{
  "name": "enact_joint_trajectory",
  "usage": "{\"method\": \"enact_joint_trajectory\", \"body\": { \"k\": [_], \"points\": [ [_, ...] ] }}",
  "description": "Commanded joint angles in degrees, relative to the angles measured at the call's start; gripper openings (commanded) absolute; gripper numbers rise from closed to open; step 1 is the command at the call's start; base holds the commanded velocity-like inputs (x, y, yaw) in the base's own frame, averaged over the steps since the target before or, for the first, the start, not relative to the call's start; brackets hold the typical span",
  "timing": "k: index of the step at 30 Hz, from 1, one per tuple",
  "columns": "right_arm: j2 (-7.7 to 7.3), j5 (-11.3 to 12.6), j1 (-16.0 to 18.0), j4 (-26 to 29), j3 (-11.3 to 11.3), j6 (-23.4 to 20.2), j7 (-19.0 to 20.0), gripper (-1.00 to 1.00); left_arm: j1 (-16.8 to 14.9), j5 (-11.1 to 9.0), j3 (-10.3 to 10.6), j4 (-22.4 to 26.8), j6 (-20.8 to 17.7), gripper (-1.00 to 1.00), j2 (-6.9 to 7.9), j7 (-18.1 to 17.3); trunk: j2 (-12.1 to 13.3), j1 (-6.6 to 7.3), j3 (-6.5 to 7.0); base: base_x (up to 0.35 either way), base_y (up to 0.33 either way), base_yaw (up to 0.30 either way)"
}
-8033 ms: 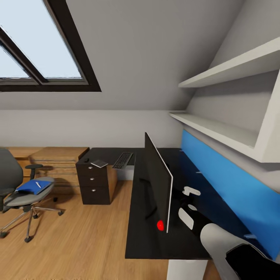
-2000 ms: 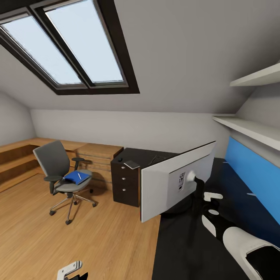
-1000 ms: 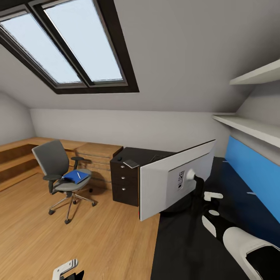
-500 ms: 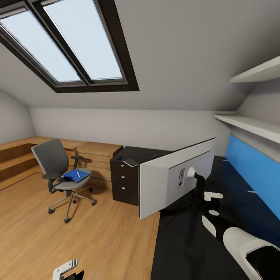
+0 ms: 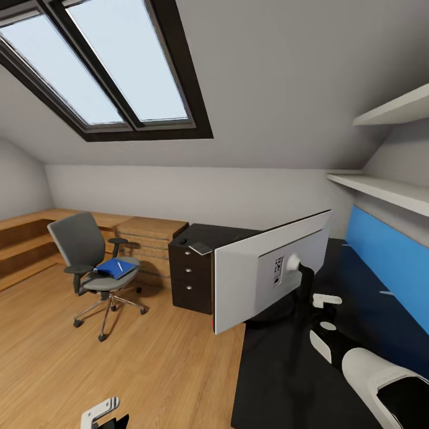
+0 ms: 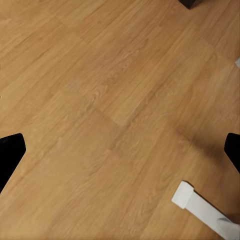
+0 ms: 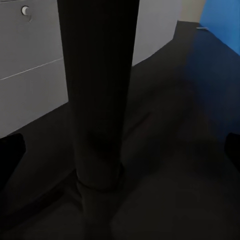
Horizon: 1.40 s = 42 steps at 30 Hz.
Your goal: In the bedroom, organize the workspace by keeping the computer under the desk, ensuring the monitor is on the desk, placing the keyboard on the desk next to the monitor, placing the mouse on the desk next to the keyboard, moving the folder from the swivel chair onto the desk next to the mouse, stacking the notebook on top of the folder with the pen on top of the notebook, and positioning the swivel chair next to the desk.
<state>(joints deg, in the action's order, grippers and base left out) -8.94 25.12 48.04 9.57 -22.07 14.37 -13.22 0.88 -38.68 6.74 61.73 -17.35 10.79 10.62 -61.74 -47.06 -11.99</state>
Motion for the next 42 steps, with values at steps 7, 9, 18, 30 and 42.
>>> {"method": "enact_joint_trajectory", "body": {
  "k": [7,9,18,30,42],
  "points": [
    [-0.02,0.5,0.0,0.0,-0.5,0.1,-0.2,1.0,0.0,-0.5,0.2,0.1,0.0,1.0,0.19,0.4,-0.1,-0.01,-0.07,0.0,0.0,0.0],
    [-0.02,0.5,0.0,0.0,-0.5,0.1,-0.2,1.0,0.0,-0.5,0.2,0.1,0.0,1.0,0.2,0.4,-0.1,-0.01,-0.07,0.0,0.0,0.0],
    [-0.02,0.5,0.0,0.0,-0.5,0.1,-0.2,1.0,0.0,-0.6,0.3,0.0,-0.1,1.0,0.12,0.4,-0.1,-0.01,-0.07,0.007,0.0,0.0],
    [-0.02,0.5,0.0,0.0,-0.5,0.1,-0.4,1.0,0.0,-0.7,0.3,0.0,-0.1,1.0,0.03,0.5,-0.1,-0.01,-0.07,0.057,0.0,0.0],
    [-0.02,0.5,0.0,0.0,-0.5,0.1,-0.4,1.0,0.0,-0.7,0.3,0.0,-0.1,1.0,0.03,0.5,-0.1,-0.01,-0.07,0.06,0.0,0.0]
  ]
}}
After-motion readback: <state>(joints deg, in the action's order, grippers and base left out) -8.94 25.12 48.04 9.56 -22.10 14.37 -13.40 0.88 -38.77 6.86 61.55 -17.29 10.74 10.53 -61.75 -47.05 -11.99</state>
